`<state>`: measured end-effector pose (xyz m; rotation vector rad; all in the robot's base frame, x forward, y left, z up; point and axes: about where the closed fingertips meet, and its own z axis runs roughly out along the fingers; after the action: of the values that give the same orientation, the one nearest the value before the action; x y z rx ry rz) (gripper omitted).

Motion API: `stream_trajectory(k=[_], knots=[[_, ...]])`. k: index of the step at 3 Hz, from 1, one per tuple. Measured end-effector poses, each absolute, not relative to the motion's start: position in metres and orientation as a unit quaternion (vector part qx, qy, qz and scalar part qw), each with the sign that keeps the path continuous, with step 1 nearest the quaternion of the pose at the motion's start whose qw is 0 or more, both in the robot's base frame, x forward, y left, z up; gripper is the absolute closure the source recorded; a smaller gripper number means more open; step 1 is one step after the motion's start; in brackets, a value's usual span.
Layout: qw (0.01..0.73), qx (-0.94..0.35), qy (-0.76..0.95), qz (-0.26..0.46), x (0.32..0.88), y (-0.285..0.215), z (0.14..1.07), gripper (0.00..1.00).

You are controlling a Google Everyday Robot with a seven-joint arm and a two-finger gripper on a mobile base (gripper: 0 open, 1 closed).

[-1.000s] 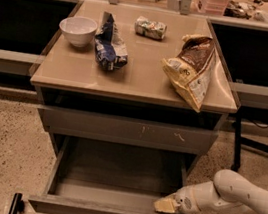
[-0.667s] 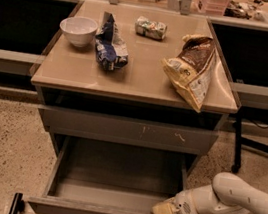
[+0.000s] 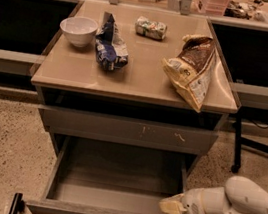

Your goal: Open middle drawer

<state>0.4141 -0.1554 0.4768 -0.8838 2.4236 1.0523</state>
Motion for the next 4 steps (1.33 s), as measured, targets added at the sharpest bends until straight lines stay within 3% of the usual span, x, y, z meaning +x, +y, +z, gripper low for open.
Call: stream_trajectory(k=[3,4], knots=[[0.203,-0.304,0.863,0.349,0.4200,-0.1718,0.4906,0.12],[0.203,-0.304,0.863,0.349,0.4200,-0.1718,0.4906,0.00]])
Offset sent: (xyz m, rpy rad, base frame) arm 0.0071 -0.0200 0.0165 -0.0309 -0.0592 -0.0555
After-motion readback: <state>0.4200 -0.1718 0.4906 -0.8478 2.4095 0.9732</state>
